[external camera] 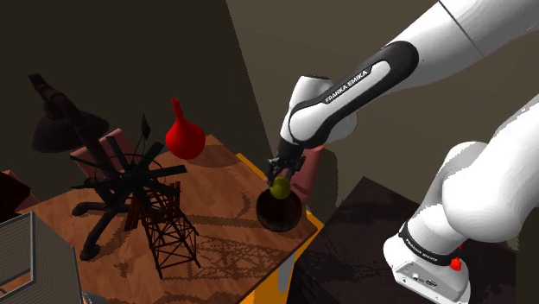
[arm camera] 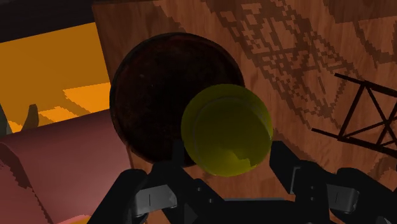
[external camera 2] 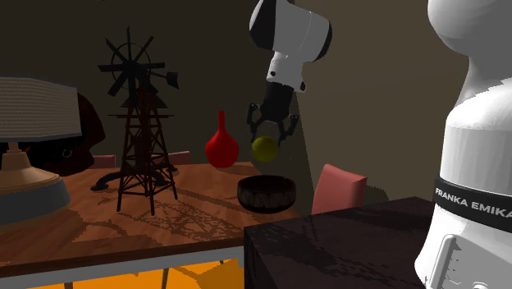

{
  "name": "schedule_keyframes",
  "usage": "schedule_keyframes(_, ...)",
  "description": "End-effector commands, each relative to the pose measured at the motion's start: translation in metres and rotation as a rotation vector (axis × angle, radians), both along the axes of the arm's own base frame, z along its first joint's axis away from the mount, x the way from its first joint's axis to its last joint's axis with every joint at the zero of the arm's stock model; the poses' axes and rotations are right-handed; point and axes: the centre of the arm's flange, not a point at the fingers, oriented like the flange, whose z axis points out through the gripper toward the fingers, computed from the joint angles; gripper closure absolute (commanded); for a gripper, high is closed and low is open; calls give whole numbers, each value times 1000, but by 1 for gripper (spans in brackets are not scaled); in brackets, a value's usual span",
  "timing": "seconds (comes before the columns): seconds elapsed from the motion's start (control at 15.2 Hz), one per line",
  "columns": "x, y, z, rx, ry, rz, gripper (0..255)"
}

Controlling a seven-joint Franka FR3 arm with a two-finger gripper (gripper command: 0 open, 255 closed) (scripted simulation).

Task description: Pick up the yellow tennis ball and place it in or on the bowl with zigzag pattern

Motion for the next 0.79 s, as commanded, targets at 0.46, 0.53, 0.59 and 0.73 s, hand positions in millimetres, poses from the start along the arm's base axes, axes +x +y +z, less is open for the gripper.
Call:
schedule_keyframes(0.46, -4, -3, -47, 0, 0, 0, 255)
schedule_keyframes(0.53, -4, -3, -53, 0, 0, 0, 255)
schedule_keyframes(0.59, -4, -3, -58, 0, 0, 0, 255)
schedule_keyframes(0.73, -4, -3, -69, 0, 0, 0, 255)
